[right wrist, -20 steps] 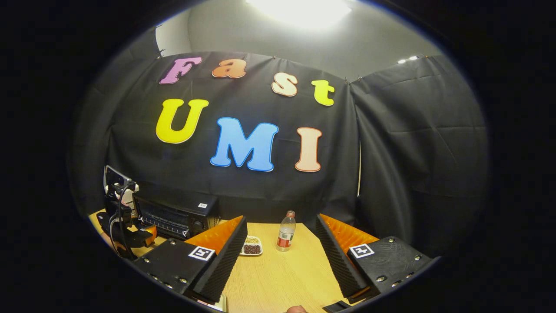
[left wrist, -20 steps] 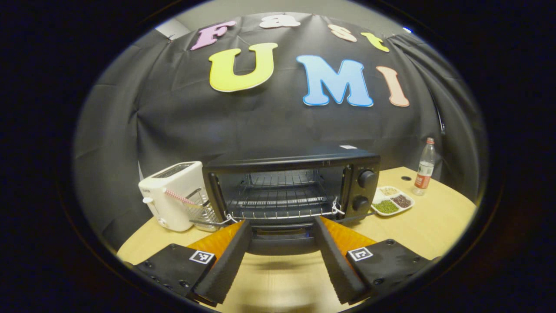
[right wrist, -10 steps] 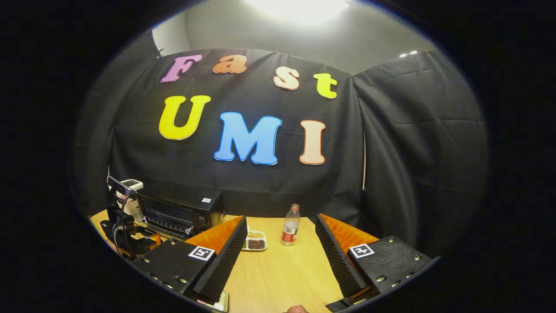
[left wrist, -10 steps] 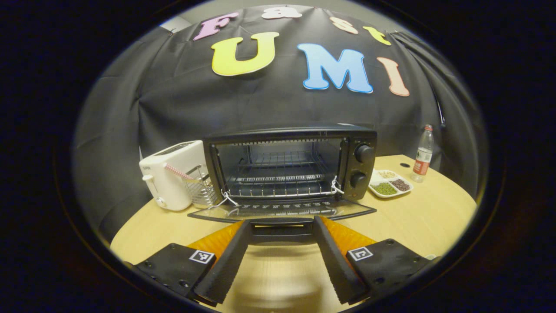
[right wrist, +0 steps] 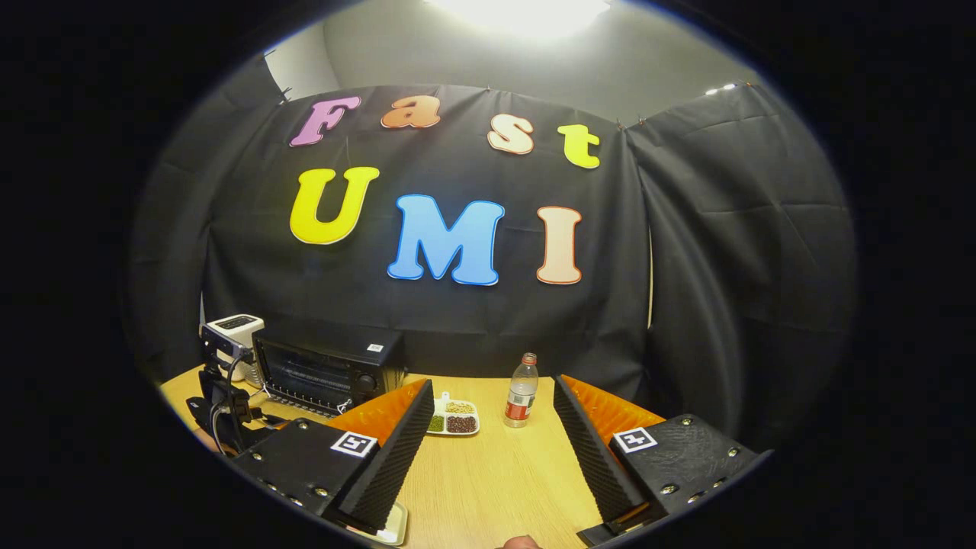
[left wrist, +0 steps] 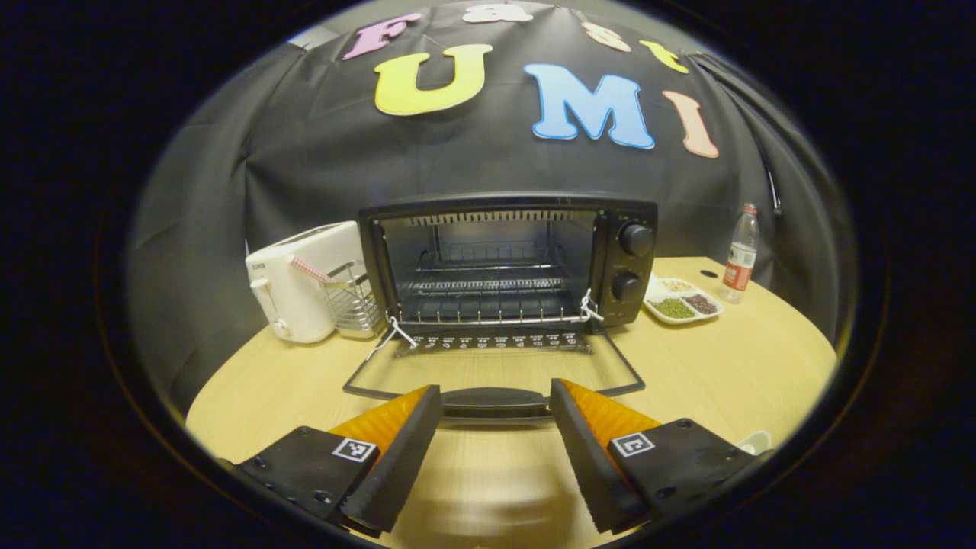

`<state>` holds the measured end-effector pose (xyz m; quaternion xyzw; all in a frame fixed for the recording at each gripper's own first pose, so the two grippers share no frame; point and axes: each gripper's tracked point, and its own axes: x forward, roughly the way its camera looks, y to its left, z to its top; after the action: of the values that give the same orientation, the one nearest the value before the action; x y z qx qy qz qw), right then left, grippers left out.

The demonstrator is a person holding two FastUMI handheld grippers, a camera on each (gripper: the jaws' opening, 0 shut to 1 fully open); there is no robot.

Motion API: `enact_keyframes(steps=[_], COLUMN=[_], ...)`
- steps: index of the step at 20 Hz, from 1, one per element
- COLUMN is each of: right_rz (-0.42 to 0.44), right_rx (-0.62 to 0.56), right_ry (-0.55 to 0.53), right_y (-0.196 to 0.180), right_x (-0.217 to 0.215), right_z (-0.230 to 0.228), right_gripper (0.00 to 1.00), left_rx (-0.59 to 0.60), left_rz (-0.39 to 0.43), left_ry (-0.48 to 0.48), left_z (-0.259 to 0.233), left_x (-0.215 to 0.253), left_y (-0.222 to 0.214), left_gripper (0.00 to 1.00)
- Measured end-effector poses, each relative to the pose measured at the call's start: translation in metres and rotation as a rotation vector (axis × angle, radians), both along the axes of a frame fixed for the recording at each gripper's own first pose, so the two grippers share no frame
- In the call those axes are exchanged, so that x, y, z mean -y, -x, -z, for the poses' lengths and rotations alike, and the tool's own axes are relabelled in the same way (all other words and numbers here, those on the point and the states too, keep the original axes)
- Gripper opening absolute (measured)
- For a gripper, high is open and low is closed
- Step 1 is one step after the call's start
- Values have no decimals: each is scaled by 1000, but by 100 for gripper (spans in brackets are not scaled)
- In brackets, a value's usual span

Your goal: Open the electric oven with the left hand, put the food in, and close the electric oven.

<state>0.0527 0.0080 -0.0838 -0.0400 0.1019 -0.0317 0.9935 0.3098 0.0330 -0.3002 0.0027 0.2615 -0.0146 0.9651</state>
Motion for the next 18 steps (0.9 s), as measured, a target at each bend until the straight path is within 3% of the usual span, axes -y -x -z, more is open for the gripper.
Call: enact_keyframes(steps=[1, 3, 4, 5, 8, 9, 10, 11, 12, 16, 17, 18], right_rz=[-11, -36, -59, -80, -132, -152, -183, -211, -236, -317, -330, -338], right_rx=[-4, -25, -37, -47, -103, -132, -163, -196, -230, -360, -400, -437], right_ry=[-9, -34, -53, -73, -109, -120, -136, -154, -172, -253, -268, -285], right_y=[-1, -1, -1, -1, 0, 1, 4, 5, 8, 20, 23, 25], right_x=[-1, -6, -12, -18, -29, -33, -41, -47, -52, -73, -77, -80], right_z=[2, 9, 15, 18, 40, 48, 57, 65, 74, 106, 115, 124], right_gripper=[97, 97, 97, 97, 97, 97, 97, 97, 97, 97, 98, 97], left_rx=[19, 70, 100, 132, 234, 260, 283, 306, 327, 399, 411, 419], left_rz=[1, 4, 5, 6, 4, -2, -10, -18, -24, -52, -61, -71], left_ry=[4, 13, 18, 22, 29, 30, 32, 37, 39, 15, 11, 12], left_z=[-8, -39, -58, -77, -134, -150, -166, -181, -195, -239, -245, -251], left_x=[0, 1, 1, 1, -3, -6, -11, -15, -19, -40, -44, -50], left_y=[2, 7, 9, 12, 21, 24, 29, 34, 38, 62, 68, 74], left_gripper=[100, 91, 91, 100, 96, 100, 91, 91, 100, 100, 91, 100])
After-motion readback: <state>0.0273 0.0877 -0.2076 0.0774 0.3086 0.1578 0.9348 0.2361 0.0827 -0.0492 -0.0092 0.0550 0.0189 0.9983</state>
